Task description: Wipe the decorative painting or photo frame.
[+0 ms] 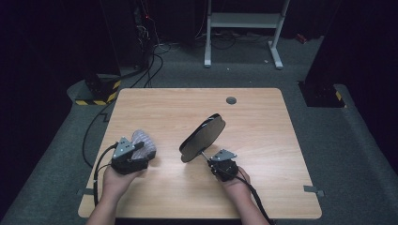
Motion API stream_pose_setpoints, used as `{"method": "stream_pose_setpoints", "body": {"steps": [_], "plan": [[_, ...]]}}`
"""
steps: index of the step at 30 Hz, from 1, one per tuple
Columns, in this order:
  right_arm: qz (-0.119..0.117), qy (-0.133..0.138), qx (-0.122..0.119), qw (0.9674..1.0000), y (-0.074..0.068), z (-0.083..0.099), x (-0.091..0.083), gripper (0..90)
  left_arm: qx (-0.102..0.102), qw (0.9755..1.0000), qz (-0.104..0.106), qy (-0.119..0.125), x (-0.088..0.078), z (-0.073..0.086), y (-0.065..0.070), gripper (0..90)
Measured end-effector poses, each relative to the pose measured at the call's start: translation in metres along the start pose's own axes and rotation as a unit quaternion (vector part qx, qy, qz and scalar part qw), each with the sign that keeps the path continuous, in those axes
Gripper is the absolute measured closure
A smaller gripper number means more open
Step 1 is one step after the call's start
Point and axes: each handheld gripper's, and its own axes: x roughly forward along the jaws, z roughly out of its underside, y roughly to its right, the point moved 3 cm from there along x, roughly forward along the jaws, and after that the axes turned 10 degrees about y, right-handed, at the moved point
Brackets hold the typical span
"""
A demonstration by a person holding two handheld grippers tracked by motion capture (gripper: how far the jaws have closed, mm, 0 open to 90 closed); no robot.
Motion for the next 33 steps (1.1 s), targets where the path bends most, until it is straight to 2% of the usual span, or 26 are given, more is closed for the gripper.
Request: {"method": "stream_pose_setpoints", "body": {"steps": [2,5,6,7,9,12,14,21,22,24,29,30,33], "plan": [[-0.002,0.0,-0.001,1.0,-0.001,0.0,-0.002,72.2,-0.002,0.9998,0.02,-0.003,0.004,0.0,0.007,35.0],[0.001,0.009,-0.002,1.0,-0.001,-0.001,-0.006,66.8,-0.021,0.998,0.06,-0.007,0.012,0.001,0.02,36.5],[0.001,0.014,-0.002,0.9999,-0.001,-0.001,-0.008,65.4,-0.021,0.998,0.06,-0.007,0.012,0.001,0.02,37.1],[0.002,0.02,-0.003,0.9998,0.0,-0.001,-0.01,63.0,-0.014,0.9972,0.073,0.0,0.017,0.002,0.031,38.6],[0.005,0.025,0.004,0.9997,0.001,-0.001,-0.013,59.9,-0.001,0.9965,0.083,-0.001,0.024,0.003,0.043,38.9],[0.006,0.035,0.023,0.9991,0.004,-0.002,-0.018,58.0,0.015,0.996,0.088,-0.011,0.036,0.007,0.057,40.3],[0.01,0.04,0.025,0.9988,0.006,-0.002,-0.021,55.5,0.018,0.996,0.086,-0.016,0.042,0.009,0.061,41.7],[0.027,0.047,0.036,0.9979,0.011,0.002,-0.032,52.9,0.018,0.9966,0.08,-0.012,0.049,0.011,0.064,45.4],[0.038,0.052,0.04,0.9971,0.013,0.003,-0.035,50.9,0.02,0.9968,0.077,-0.01,0.05,0.012,0.064,46.1],[0.045,0.054,0.042,0.9966,0.013,0.003,-0.038,50.1,0.017,0.9964,0.083,-0.007,0.05,0.013,0.065,47.3],[0.05,0.05,0.029,0.9971,0.01,0.006,-0.041,48.8,0.015,0.996,0.088,-0.003,0.053,0.014,0.065,47.5],[0.05,0.049,0.032,0.997,0.009,0.007,-0.042,48.5,0.014,0.9958,0.09,-0.002,0.053,0.013,0.066,48.2],[0.05,0.046,0.032,0.9972,0.01,0.009,-0.042,48.2,0.024,0.9956,0.091,-0.002,0.055,0.013,0.07,48.7]]}}
